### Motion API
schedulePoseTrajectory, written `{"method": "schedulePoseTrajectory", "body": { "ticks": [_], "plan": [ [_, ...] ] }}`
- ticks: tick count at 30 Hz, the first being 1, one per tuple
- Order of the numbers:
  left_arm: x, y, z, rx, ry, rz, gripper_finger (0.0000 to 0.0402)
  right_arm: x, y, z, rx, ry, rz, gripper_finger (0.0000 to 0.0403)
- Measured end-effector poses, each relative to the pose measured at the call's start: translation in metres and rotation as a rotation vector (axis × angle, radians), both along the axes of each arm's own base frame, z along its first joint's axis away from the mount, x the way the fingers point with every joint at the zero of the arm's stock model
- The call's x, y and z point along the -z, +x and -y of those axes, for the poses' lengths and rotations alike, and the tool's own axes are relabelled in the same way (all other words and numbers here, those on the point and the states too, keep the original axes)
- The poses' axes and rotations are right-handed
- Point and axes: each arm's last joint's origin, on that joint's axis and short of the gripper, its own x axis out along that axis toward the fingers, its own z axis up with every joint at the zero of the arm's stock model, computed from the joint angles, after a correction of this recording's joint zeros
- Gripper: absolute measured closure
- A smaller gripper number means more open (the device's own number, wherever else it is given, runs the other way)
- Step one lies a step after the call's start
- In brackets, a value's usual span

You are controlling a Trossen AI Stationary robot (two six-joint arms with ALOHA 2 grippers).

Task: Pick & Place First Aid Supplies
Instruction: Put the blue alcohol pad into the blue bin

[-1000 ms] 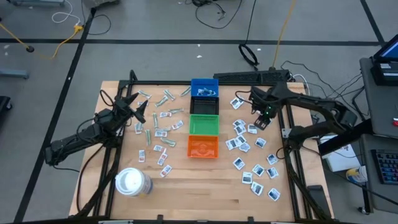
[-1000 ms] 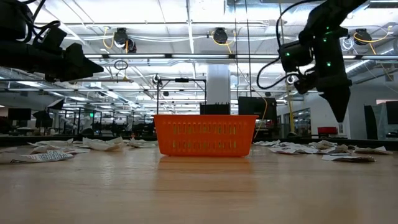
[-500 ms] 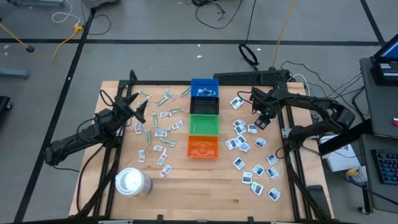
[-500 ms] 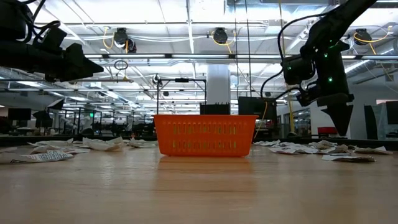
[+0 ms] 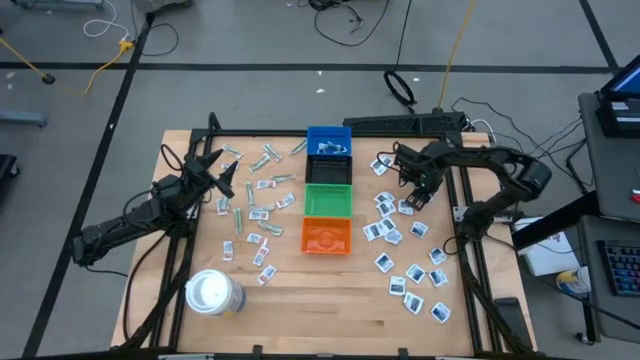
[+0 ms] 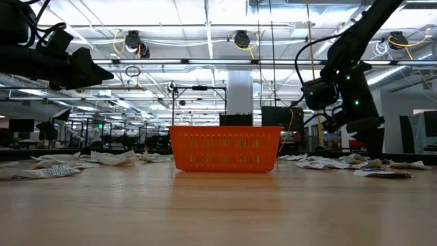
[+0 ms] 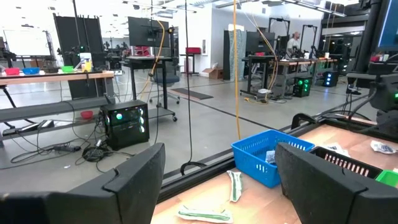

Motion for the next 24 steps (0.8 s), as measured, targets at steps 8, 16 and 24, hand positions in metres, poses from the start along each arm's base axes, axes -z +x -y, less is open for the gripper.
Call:
{"method": "schedulePoseTrajectory", "body": {
  "ticks": [8, 16, 24],
  "plan": [
    [0.000, 0.000, 0.000, 0.000, 0.000, 0.000, 0.0096, 0.006, 0.000, 0.002, 0.005, 0.026, -0.023, 0.0286],
    [0.000, 0.000, 0.000, 0.001, 0.000, 0.000, 0.0096, 0.007, 0.000, 0.002, 0.014, 0.026, -0.022, 0.0395],
    [0.000, 0.000, 0.000, 0.000, 0.000, 0.000, 0.0096, -0.004, 0.000, -0.001, 0.066, 0.049, -0.083, 0.0402]
  ]
}}
